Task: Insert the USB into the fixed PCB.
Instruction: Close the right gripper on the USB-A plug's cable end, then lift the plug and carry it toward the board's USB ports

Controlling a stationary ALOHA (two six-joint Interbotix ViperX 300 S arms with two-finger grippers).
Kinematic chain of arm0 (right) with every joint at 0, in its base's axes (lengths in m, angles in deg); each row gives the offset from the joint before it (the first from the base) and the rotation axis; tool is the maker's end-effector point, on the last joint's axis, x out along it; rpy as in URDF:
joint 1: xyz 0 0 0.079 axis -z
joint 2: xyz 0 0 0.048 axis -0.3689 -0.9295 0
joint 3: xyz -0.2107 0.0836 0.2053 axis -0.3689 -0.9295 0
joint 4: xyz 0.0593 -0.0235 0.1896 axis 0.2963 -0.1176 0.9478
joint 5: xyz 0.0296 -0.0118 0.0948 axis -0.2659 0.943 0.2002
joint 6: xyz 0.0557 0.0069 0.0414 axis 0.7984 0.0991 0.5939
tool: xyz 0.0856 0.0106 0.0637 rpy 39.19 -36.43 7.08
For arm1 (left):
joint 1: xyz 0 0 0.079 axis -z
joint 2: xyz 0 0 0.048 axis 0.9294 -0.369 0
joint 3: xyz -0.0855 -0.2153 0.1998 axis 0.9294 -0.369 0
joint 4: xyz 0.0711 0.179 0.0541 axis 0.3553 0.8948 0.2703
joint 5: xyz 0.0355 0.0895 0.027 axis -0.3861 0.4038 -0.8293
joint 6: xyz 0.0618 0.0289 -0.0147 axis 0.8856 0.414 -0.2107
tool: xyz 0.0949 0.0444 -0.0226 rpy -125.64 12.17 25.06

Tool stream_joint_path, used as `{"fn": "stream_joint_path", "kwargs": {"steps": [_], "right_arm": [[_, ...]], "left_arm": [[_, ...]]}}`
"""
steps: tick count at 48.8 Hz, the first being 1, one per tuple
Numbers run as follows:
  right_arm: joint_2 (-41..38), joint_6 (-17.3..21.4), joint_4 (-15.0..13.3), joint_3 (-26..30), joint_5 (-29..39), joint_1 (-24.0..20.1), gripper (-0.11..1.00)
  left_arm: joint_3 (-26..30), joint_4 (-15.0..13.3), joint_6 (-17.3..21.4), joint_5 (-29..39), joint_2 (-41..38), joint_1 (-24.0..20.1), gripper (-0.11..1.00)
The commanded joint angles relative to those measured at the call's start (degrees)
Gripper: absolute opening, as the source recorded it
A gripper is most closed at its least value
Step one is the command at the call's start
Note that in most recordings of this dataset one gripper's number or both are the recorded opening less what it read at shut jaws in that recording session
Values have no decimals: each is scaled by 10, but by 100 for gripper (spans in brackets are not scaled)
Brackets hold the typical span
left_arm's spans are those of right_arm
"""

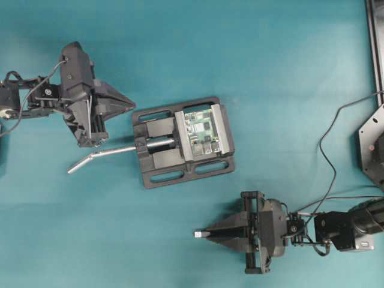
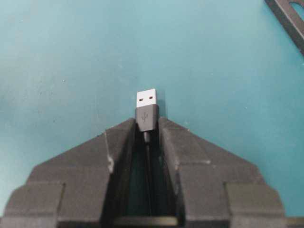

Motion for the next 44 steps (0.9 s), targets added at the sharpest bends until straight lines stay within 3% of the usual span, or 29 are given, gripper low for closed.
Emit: {"fn": "stream_joint_path", "kwargs": {"steps": [1,7,17,32,44], "right_arm": [[8,2,3,-1,6,-1,18],[11,4,17,1,-6,0,18],[37,6,64,1,-46,0,18],[56,15,157,14,-50,0,18],[55,-1,252,55,-50,-12,18]], "left_arm": [[4,2,3,-1,19,4,0],[-5,6,6,11,51,4,0],[-40,6,30,47,120,4,0],[-85,6,33,79,212,4,0],[-136,7,30,104,295,-3,0]]}}
